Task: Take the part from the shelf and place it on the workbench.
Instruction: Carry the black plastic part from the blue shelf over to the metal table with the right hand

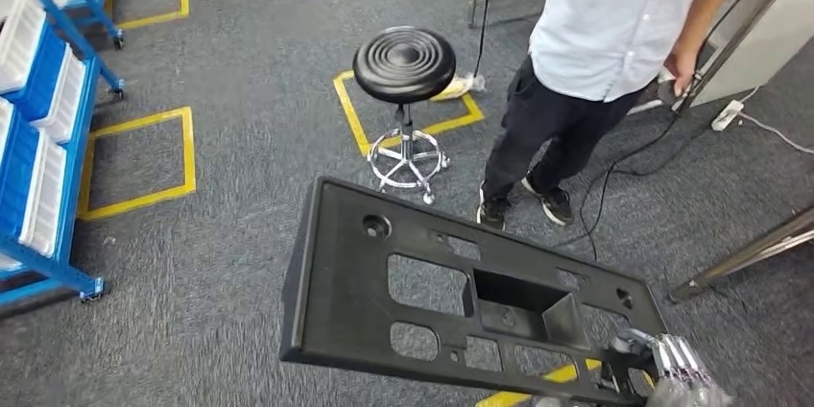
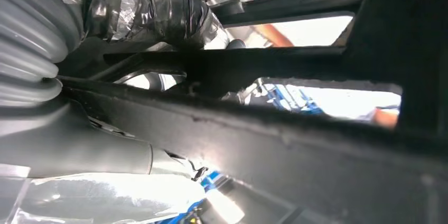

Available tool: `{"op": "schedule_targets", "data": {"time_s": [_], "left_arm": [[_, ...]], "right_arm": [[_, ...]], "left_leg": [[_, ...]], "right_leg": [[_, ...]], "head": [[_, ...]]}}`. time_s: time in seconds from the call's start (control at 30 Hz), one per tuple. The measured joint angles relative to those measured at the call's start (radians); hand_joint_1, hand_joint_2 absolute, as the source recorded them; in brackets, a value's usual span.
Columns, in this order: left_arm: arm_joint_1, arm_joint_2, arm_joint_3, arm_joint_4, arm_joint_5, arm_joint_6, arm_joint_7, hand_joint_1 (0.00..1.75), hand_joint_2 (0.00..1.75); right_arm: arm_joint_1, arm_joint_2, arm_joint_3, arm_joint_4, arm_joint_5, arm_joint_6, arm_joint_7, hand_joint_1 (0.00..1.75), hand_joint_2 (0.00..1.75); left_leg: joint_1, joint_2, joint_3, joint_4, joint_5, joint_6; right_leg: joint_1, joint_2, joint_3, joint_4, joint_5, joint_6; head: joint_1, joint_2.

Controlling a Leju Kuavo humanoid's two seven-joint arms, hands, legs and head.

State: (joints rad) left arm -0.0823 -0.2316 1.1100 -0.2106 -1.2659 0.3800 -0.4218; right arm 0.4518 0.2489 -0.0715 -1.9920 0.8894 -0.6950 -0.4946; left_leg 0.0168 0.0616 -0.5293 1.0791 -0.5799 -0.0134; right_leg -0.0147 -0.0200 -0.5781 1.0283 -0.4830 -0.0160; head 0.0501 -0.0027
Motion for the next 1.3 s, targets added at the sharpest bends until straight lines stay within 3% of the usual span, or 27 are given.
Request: {"op": "schedule_targets", "data": {"time_s": [0.07, 0.1, 0.13, 0.2, 0.27, 0.33, 0.4, 0.43, 0.5, 0.57, 0.63, 0.67, 0.73, 0.8, 0.87, 0.93, 1.0, 1.07, 1.13, 1.17, 1.2, 1.23, 1.3], "left_arm": [[0.002, 0.000, 0.002, 0.000, 0.000, 0.000, 0.000, 0.00, 1.75], [0.004, 0.000, 0.004, 0.000, 0.000, 0.000, 0.000, 0.00, 1.75], [0.005, 0.000, 0.005, 0.000, 0.000, 0.000, 0.000, 0.00, 1.75], [0.007, 0.001, 0.007, 0.000, 0.001, 0.000, 0.001, 0.00, 1.75], [0.008, 0.003, 0.009, 0.000, 0.001, 0.001, 0.002, 0.00, 1.75], [0.007, 0.004, 0.010, 0.000, 0.000, 0.001, 0.002, 0.00, 1.75], [0.006, 0.004, 0.011, 0.000, 0.000, 0.001, 0.003, 0.00, 1.75], [0.006, 0.004, 0.011, 0.000, 0.000, 0.001, 0.003, 0.00, 1.75], [0.005, 0.002, 0.012, 0.000, 0.000, 0.002, 0.002, 0.00, 1.75], [0.006, 0.002, 0.012, 0.000, 0.000, 0.002, 0.002, 0.00, 1.75], [0.008, 0.002, 0.013, 0.000, 0.004, 0.002, 0.001, 0.00, 1.75], [0.008, 0.002, 0.014, 0.000, 0.008, 0.001, -0.002, 0.00, 1.75], [0.006, 0.001, 0.015, 0.000, 0.016, 0.000, -0.009, 0.00, 1.75], [0.005, 0.000, 0.016, 0.000, 0.018, 0.000, -0.016, 0.00, 1.75], [0.003, 0.000, 0.016, 0.000, 0.016, 0.000, -0.021, 0.00, 1.75], [0.000, 0.000, 0.016, 0.000, 0.016, -0.003, -0.024, 0.00, 1.75], [-0.001, 0.000, 0.017, 0.000, 0.017, -0.010, -0.029, 0.00, 1.75], [0.000, 0.000, 0.017, 0.000, 0.019, -0.018, -0.035, 0.00, 1.75], [0.003, 0.000, 0.019, 0.000, 0.020, -0.025, -0.038, 0.00, 1.75], [0.005, 0.001, 0.020, 0.000, 0.021, -0.029, -0.040, 0.00, 1.75], [0.006, 0.001, 0.021, 0.000, 0.022, -0.032, -0.040, 0.00, 1.75], [0.007, 0.002, 0.021, 0.000, 0.022, -0.033, -0.041, 0.00, 1.75], [0.007, 0.003, 0.021, 0.000, 0.024, -0.033, -0.042, 0.00, 1.75]], "right_arm": [[-0.001, 0.000, 0.000, 0.000, 0.000, 0.000, 0.005, 1.75, 1.75], [0.000, 0.000, -0.001, 0.000, 0.001, 0.000, 0.007, 1.75, 1.75], [0.001, 0.000, -0.001, 0.001, 0.001, 0.000, 0.009, 1.75, 1.75], [0.002, 0.000, -0.002, 0.001, 0.000, 0.000, 0.011, 1.75, 1.75], [0.002, 0.000, -0.003, 0.001, -0.004, 0.000, 0.011, 1.75, 1.75], [0.002, 0.000, -0.003, 0.001, -0.007, 0.000, 0.011, 1.75, 1.75], [0.005, 0.001, -0.003, 0.001, -0.009, 0.000, 0.011, 1.75, 1.75], [0.007, 0.001, -0.003, 0.000, -0.009, 0.000, 0.011, 1.75, 1.75], [0.008, 0.000, -0.004, 0.000, -0.009, 0.000, 0.010, 1.75, 1.75], [0.006, 0.000, -0.004, 0.000, -0.009, 0.000, 0.010, 1.75, 1.75], [0.008, 0.000, -0.004, 0.000, -0.010, 0.000, 0.010, 1.75, 1.75], [0.008, 0.000, -0.004, 0.000, -0.010, 0.000, 0.010, 1.75, 1.75], [0.009, 0.000, -0.004, 0.000, -0.010, 0.000, 0.010, 1.75, 1.75], [0.008, 0.000, -0.004, 0.000, -0.011, 0.000, 0.009, 1.75, 1.75], [0.009, 0.000, -0.004, 0.000, -0.012, 0.000, 0.008, 1.75, 1.75], [0.010, 0.000, -0.006, 0.000, -0.012, 0.000, 0.006, 1.75, 1.75], [0.011, 0.000, -0.008, 0.000, -0.012, 0.000, 0.006, 1.75, 1.75], [0.010, 0.000, -0.009, 0.000, -0.011, 0.000, 0.006, 1.75, 1.75], [0.010, 0.001, -0.010, 0.000, -0.010, 0.000, 0.007, 1.75, 1.75], [0.011, 0.001, -0.010, 0.000, -0.010, 0.000, 0.007, 1.75, 1.75], [0.011, 0.001, -0.011, 0.000, -0.009, 0.000, 0.008, 1.75, 1.75], [0.012, 0.001, -0.012, 0.000, -0.009, 0.000, 0.009, 1.75, 1.75], [0.012, 0.001, -0.014, 0.000, -0.009, 0.000, 0.011, 1.75, 1.75]], "left_leg": [[0.001, -0.041, -0.062, 0.132, -0.062, -0.001], [0.001, -0.048, -0.090, 0.185, -0.077, -0.001], [0.001, -0.051, -0.105, 0.208, -0.073, 0.001], [0.000, -0.062, -0.083, 0.143, -0.010, 0.009], [0.001, -0.114, -0.032, 0.009, 0.054, 0.021], [-0.002, -0.153, -0.008, -0.057, 0.070, 0.028], [-0.004, -0.135, -0.004, -0.065, 0.072, 0.032], [-0.002, -0.122, -0.001, -0.072, 0.077, 0.038], [0.004, -0.094, 0.003, -0.085, 0.086, 0.048], [0.003, -0.065, 0.004, -0.088, 0.087, 0.053], [0.000, -0.035, 0.005, -0.087, 0.083, 0.053], [0.000, -0.022, 0.006, -0.087, 0.081, 0.053], [0.000, 0.000, 0.013, -0.086, 0.075, 0.048], [-0.005, 0.016, 0.022, -0.084, 0.067, 0.040], [-0.010, 0.032, 0.027, -0.083, 0.061, 0.030], [-0.009, 0.044, 0.032, -0.082, 0.054, 0.021], [-0.006, 0.014, 0.020, -0.043, 0.022, 0.010], [-0.004, -0.034, -0.033, 0.072, -0.041, 0.005], [-0.004, -0.049, -0.094, 0.192, -0.082, 0.003], [-0.004, -0.051, -0.106, 0.210, -0.074, 0.003], [-0.004, -0.054, -0.101, 0.187, -0.046, 0.005], [-0.003, -0.061, -0.080, 0.130, -0.004, 0.007], [-0.001, -0.110, -0.031, 0.002, 0.058, 0.015]], "right_leg": [[0.002, 0.021, -0.002, 0.000, 0.001, -0.007], [0.004, 0.035, -0.002, 0.001, 0.001, -0.008], [0.005, 0.049, -0.002, 0.002, 0.001, -0.008], [0.008, 0.078, 0.000, 0.004, 0.001, -0.008], [0.008, 0.103, -0.002, 0.009, 0.001, -0.005], [0.004, 0.125, -0.011, 0.012, 0.003, 0.006], [0.000, 0.150, -0.017, 0.007, 0.009, 0.022], [0.001, 0.149, -0.019, 0.008, 0.009, 0.027], [0.005, 0.104, -0.042, 0.054, -0.023, 0.036], [0.003, 0.045, -0.099, 0.173, -0.088, 0.043], [0.000, 0.028, -0.145, 0.271, -0.121, 0.050], [-0.002, 0.024, -0.145, 0.274, -0.111, 0.051], [-0.001, 0.006, -0.083, 0.165, -0.047, 0.049], [0.008, -0.038, -0.013, 0.037, -0.006, 0.037], [0.017, -0.054, 0.004, -0.002, -0.005, 0.025], [0.015, -0.031, 0.001, -0.005, -0.002, 0.015], [0.007, -0.009, 0.004, -0.012, 0.002, 0.004], [0.004, 0.011, 0.004, -0.014, 0.005, -0.004], [0.005, 0.037, 0.003, -0.011, 0.005, -0.007], [0.005, 0.051, 0.003, -0.009, 0.004, -0.007], [0.005, 0.065, 0.003, -0.007, 0.003, -0.006], [0.005, 0.080, 0.004, -0.004, 0.002, -0.005], [0.006, 0.104, 0.001, 0.004, -0.001, 0.001]], "head": [[-0.001, 0.000], [-0.001, 0.000], [-0.001, 0.000], [-0.001, 0.000], [0.000, 0.000], [0.000, 0.000], [0.000, 0.000], [0.000, 0.000], [0.003, 0.000], [0.005, 0.000], [0.004, 0.000], [0.004, 0.000], [0.005, 0.000], [0.004, 0.000], [0.004, 0.000], [0.004, 0.000], [0.003, 0.000], [0.002, 0.000], [0.002, 0.000], [0.002, 0.000], [0.002, 0.000], [0.002, 0.000], [0.002, 0.000]]}}
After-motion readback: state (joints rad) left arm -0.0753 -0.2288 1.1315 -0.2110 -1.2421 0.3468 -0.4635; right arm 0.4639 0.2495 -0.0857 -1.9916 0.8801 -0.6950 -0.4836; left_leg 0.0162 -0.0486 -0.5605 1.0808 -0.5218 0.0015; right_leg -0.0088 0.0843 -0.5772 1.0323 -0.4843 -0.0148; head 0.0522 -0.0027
